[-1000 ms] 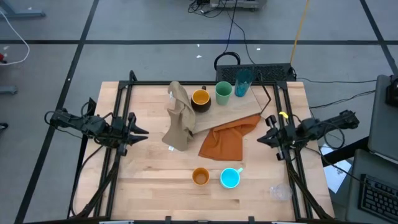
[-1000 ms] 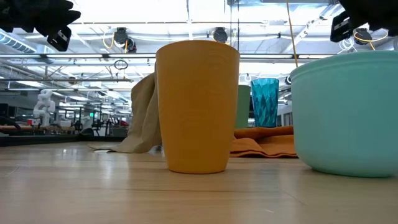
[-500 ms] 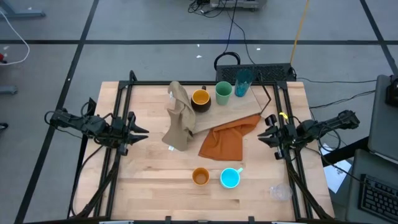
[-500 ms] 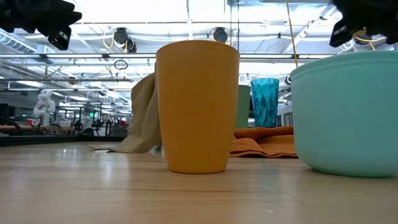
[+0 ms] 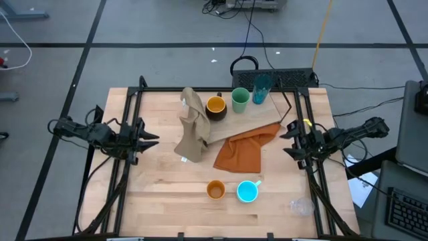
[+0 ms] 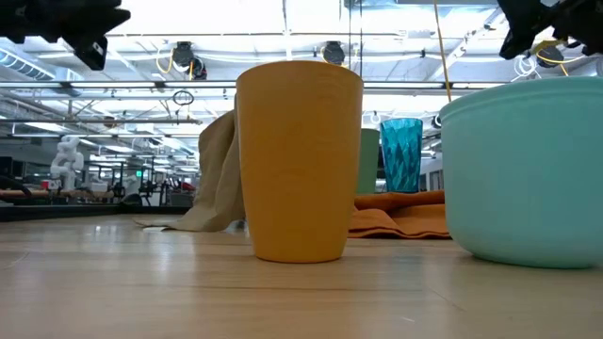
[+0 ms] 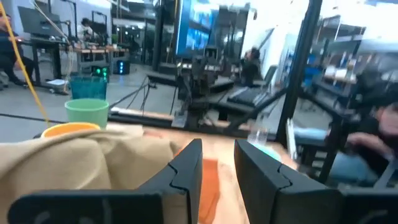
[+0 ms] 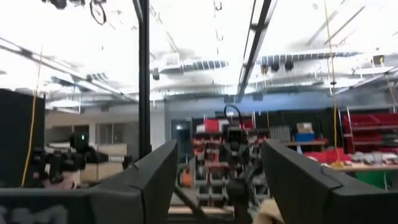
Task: Stack small to large cups/mugs on shelf
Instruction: Put the orange cup on the shelf
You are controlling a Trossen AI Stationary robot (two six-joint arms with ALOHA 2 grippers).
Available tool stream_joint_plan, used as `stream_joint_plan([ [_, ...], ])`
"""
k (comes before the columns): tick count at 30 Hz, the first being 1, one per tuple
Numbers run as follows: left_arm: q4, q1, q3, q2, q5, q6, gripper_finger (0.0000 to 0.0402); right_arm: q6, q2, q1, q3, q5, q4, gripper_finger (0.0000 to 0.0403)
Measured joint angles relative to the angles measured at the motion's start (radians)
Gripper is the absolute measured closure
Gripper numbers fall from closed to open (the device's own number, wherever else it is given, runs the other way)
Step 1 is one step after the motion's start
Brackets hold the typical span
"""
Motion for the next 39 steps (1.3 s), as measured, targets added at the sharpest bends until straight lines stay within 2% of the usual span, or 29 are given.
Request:
stream_joint_plan([
  [7, 0.14, 0.0, 0.0, 0.131, 0.072, 0.051, 0.0309, 0.001, 0.002, 0.0, 0.0, -0.002, -0.03, 0.0181],
  [15, 0.558, 0.004, -0.001, 0.43, 0.103, 0.108, 0.0309, 0.015, 0.002, 0.0, 0.0, -0.003, -0.024, 0.0183],
  [21, 0.722, 0.036, 0.003, 0.647, 0.082, 0.137, 0.0309, 0.006, 0.002, 0.0, 0.0, -0.003, -0.02, 0.0183],
  [25, 0.727, 0.067, 0.055, 0.744, 0.068, 0.06, 0.0309, -0.005, 0.002, 0.0, -0.001, -0.004, -0.019, 0.0183],
  [30, 0.677, 0.085, 0.185, 0.852, 0.196, 0.116, 0.0309, -0.005, 0.002, 0.0, -0.001, -0.004, -0.02, 0.0183],
  [35, 0.381, 0.086, 0.38, 0.96, 0.277, 0.135, 0.0295, -0.004, 0.002, 0.0, -0.001, -0.004, -0.028, 0.0183],
  [39, 0.155, 0.089, 0.531, 1.05, 0.301, 0.083, 0.0228, -0.005, 0.002, 0.0, -0.001, -0.004, -0.027, 0.0183],
])
